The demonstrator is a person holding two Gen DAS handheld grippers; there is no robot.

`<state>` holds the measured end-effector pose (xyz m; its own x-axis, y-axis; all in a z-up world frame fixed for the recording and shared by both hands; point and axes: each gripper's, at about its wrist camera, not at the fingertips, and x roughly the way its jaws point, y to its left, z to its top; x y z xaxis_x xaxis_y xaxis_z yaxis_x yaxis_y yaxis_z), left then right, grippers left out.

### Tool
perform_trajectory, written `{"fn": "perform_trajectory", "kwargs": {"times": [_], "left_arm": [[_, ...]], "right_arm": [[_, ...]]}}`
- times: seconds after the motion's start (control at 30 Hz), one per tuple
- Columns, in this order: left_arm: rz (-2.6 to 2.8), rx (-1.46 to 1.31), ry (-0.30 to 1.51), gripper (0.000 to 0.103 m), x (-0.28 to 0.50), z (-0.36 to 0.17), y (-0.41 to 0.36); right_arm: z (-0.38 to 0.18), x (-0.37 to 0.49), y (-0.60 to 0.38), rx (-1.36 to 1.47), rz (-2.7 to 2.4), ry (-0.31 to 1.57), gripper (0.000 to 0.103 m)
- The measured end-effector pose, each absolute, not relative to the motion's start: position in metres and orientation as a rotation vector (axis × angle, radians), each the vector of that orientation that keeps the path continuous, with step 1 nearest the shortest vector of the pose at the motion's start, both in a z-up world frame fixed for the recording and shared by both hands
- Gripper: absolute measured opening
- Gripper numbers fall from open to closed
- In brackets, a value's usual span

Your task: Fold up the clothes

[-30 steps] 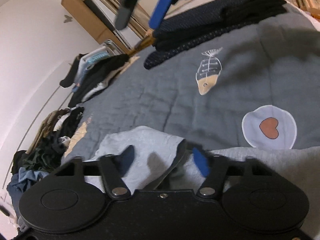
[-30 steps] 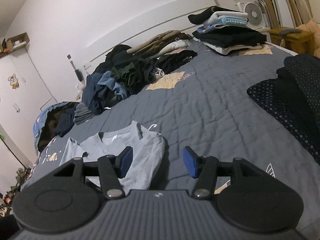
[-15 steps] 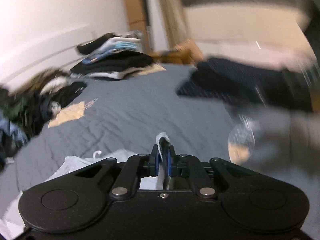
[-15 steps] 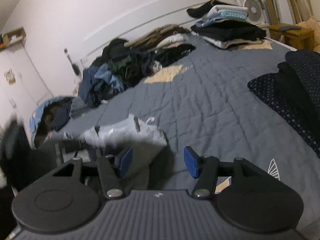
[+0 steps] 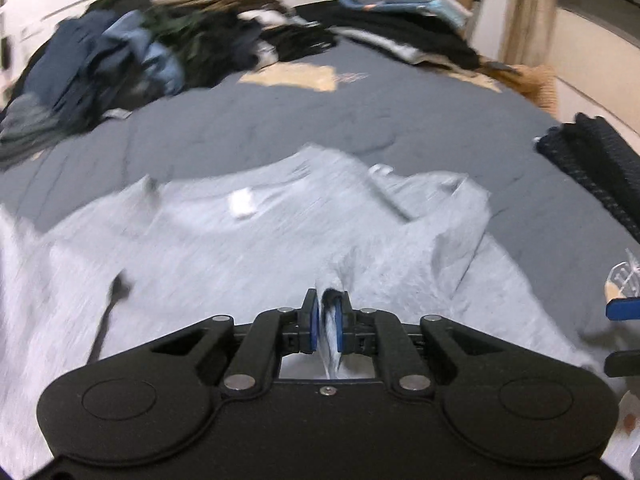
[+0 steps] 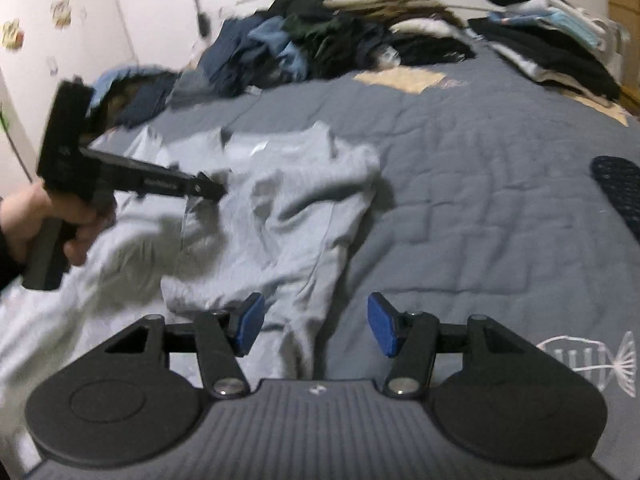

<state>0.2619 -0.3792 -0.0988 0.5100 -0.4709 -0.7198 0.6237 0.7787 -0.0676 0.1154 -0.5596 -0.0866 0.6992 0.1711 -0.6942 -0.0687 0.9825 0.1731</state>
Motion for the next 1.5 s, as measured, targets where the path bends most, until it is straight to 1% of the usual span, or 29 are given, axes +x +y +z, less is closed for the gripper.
{"fn": "perform_trajectory", "kwargs": {"times": [0.03, 0.07, 0.1, 0.17, 0.2, 0.27, 0.33, 0.53, 0.57, 0.6, 0.63, 0.67, 0.7, 0.73, 0.77, 0.8, 0.87, 0.97, 1.0, 1.1, 1.13, 1.2, 1.23, 1.27, 1.33, 1.4, 1.47, 1.5], "left_arm": [[-0.663, 0.206, 0.797, 0.015, 0.262, -0.095, -0.373], [-0.664, 0.201, 0.796, 0.025, 0.261, -0.091, -0.367], [-0.683, 0.190, 0.772, 0.029, 0.260, -0.082, -0.367], [-0.725, 0.169, 0.725, 0.047, 0.259, -0.065, -0.368], [-0.774, 0.181, 0.703, 0.061, 0.258, -0.057, -0.378], [-0.873, 0.206, 0.657, 0.061, 0.257, -0.042, -0.399], [-0.935, 0.262, 0.650, 0.061, 0.257, -0.044, -0.425], [-1.039, 0.445, 0.678, 0.059, 0.269, -0.066, -0.499], [-1.054, 0.471, 0.696, 0.056, 0.270, -0.071, -0.504], [-1.068, 0.498, 0.713, 0.051, 0.271, -0.076, -0.509], [-1.082, 0.525, 0.731, 0.038, 0.273, -0.081, -0.514], [-1.095, 0.551, 0.749, 0.022, 0.274, -0.086, -0.519], [-1.100, 0.557, 0.760, 0.016, 0.276, -0.088, -0.519], [-1.105, 0.564, 0.772, 0.010, 0.278, -0.090, -0.519], [-1.109, 0.565, 0.782, 0.009, 0.281, -0.091, -0.519], [-1.106, 0.501, 0.774, 0.008, 0.289, -0.085, -0.514], [-1.096, 0.374, 0.758, 0.005, 0.306, -0.073, -0.504], [-1.009, 0.239, 0.733, 0.005, 0.329, -0.066, -0.485], [-0.976, 0.211, 0.729, 0.005, 0.335, -0.066, -0.480], [-0.847, 0.245, 0.775, 0.005, 0.346, -0.079, -0.474], [-0.875, 0.237, 0.803, 0.009, 0.347, -0.082, -0.470], [-0.922, 0.227, 0.778, 0.033, 0.340, -0.080, -0.463], [-0.930, 0.220, 0.756, 0.060, 0.336, -0.078, -0.459], [-0.948, 0.207, 0.744, 0.068, 0.333, -0.077, -0.456], [-0.985, 0.192, 0.734, 0.068, 0.331, -0.076, -0.455], [-0.997, 0.184, 0.752, 0.068, 0.332, -0.075, -0.463], [-1.011, 0.217, 0.758, 0.067, 0.334, -0.074, -0.481], [-1.019, 0.235, 0.761, 0.065, 0.335, -0.073, -0.490]], "right_arm": [[-0.089, 0.117, -0.556, 0.127, 0.136, 0.793, 0.056], [-0.090, 0.117, -0.555, 0.122, 0.133, 0.792, 0.056], [-0.091, 0.117, -0.554, 0.118, 0.129, 0.791, 0.056], [-0.093, 0.118, -0.553, 0.111, 0.121, 0.782, 0.056], [-0.094, 0.119, -0.554, 0.109, 0.116, 0.779, 0.056], [-0.095, 0.120, -0.554, 0.110, 0.112, 0.775, 0.056], [-0.097, 0.119, -0.553, 0.106, 0.122, 0.774, 0.056], [-0.103, 0.123, -0.545, 0.073, 0.148, 0.785, 0.056], [-0.104, 0.125, -0.544, 0.076, 0.146, 0.790, 0.056], [-0.105, 0.126, -0.544, 0.088, 0.150, 0.791, 0.055], [-0.106, 0.128, -0.544, 0.100, 0.159, 0.797, 0.054], [-0.108, 0.129, -0.544, 0.110, 0.162, 0.805, 0.046], [-0.109, 0.131, -0.544, 0.119, 0.164, 0.814, 0.024], [-0.112, 0.132, -0.543, 0.124, 0.166, 0.832, 0.014], [-0.114, 0.134, -0.544, 0.134, 0.160, 0.844, 0.010], [-0.115, 0.134, -0.545, 0.137, 0.160, 0.850, 0.009], [-0.114, 0.133, -0.549, 0.139, 0.152, 0.858, 0.008], [-0.111, 0.130, -0.555, 0.133, 0.135, 0.862, 0.007], [-0.110, 0.129, -0.556, 0.130, 0.131, 0.864, 0.007], [-0.111, 0.127, -0.559, 0.122, 0.144, 0.886, 0.007], [-0.111, 0.127, -0.560, 0.125, 0.141, 0.889, 0.007], [-0.112, 0.128, -0.563, 0.130, 0.136, 0.895, 0.010], [-0.110, 0.129, -0.565, 0.142, 0.130, 0.903, 0.010], [-0.107, 0.129, -0.567, 0.153, 0.139, 0.900, 0.011], [-0.100, 0.127, -0.574, 0.179, 0.128, 0.850, 0.014], [-0.097, 0.127, -0.576, 0.217, 0.113, 0.797, 0.029], [-0.097, 0.128, -0.573, 0.229, 0.099, 0.766, 0.036], [-0.098, 0.130, -0.569, 0.221, 0.090, 0.760, 0.037]]}}
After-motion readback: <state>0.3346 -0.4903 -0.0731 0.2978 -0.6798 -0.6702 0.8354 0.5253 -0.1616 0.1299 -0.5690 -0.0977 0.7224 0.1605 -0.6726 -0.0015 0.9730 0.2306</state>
